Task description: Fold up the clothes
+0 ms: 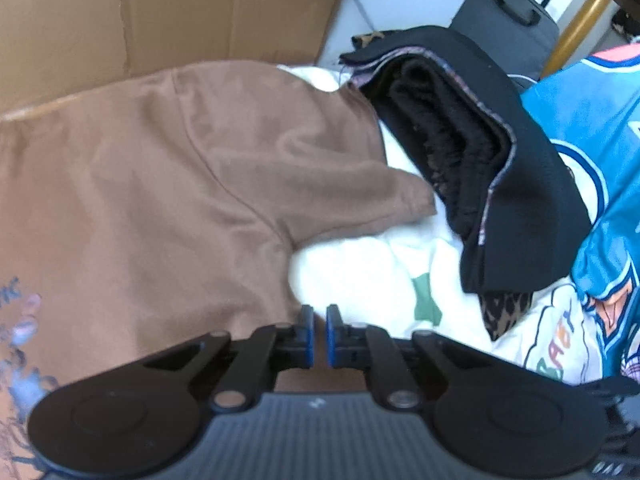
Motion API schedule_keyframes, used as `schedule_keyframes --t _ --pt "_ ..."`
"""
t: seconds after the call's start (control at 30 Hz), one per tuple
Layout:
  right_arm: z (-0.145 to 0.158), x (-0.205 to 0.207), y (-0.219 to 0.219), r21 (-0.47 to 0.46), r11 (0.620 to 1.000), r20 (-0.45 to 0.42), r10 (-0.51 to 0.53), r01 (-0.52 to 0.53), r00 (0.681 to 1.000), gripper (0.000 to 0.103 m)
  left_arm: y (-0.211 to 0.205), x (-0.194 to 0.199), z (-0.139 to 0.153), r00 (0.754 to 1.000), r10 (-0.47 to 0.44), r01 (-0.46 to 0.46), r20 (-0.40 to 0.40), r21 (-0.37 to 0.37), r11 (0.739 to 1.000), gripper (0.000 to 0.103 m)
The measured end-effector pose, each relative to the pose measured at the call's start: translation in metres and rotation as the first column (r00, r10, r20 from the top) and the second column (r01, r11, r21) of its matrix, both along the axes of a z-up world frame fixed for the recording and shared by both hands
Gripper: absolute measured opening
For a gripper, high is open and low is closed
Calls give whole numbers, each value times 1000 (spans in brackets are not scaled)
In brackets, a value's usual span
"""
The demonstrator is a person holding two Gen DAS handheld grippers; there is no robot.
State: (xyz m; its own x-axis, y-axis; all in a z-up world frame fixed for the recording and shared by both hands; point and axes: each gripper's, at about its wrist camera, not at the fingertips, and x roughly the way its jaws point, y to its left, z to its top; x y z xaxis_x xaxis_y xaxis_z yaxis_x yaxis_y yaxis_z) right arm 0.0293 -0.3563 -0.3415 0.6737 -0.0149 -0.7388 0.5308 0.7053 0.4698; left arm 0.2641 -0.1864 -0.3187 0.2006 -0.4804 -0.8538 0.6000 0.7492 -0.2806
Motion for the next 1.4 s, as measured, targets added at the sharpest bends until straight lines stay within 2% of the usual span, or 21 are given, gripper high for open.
schedule_keyframes --t 0.07,0.2,0.27,0.3,0.33,0.43,0.53,0.63,0.77,0.83,0.9,0.97,1.17,1.4 --pt "4 2 -7 -2 1000 17 -30 30 999 5 1 0 -8 1000 5 -5 -8 5 1000 5" --pt "13 15 -20 -39 998 26 -53 54 998 8 4 -3 -8 1000 0 0 -7 -34 999 5" --pt "18 23 -26 -53 996 31 -68 69 997 22 7 -2 -1 1000 -6 5 -5 -74 997 5" --pt "20 28 -29 -58 995 38 -75 77 996 32 7 -1 4 1000 -11 11 5 -93 996 6" --pt "23 32 -32 -64 995 47 -80 83 996 37 6 2 9 1000 -22 24 22 -105 994 6" --pt "27 44 -39 -72 994 57 -83 87 995 37 -2 16 21 996 -46 56 81 -124 991 7" --pt "28 55 -45 -64 994 59 -90 93 994 37 -12 45 25 993 -46 61 106 -145 988 8" --pt "26 63 -50 -41 992 63 -114 116 991 37 -28 74 24 988 -89 103 126 -108 989 9" --pt "21 74 -51 -12 989 49 -147 148 988 37 -51 103 27 964 -196 207 180 -46 977 13" --pt "20 80 -49 -6 987 43 -162 163 986 41 -63 116 31 944 -252 263 211 -25 964 18" --pt "19 85 -50 -10 984 45 -179 180 983 47 -74 126 36 919 -309 320 244 -8 947 35" --pt "14 91 -53 -3 980 33 -201 201 979 49 -88 136 38 888 -373 381 269 23 924 40" --pt "-5 106 -65 55 955 -12 -290 290 957 50 -124 158 31 792 -537 523 293 130 842 40" --pt "-20 114 -72 75 911 -43 -404 406 914 50 -153 157 15 685 -695 672 221 176 719 41"
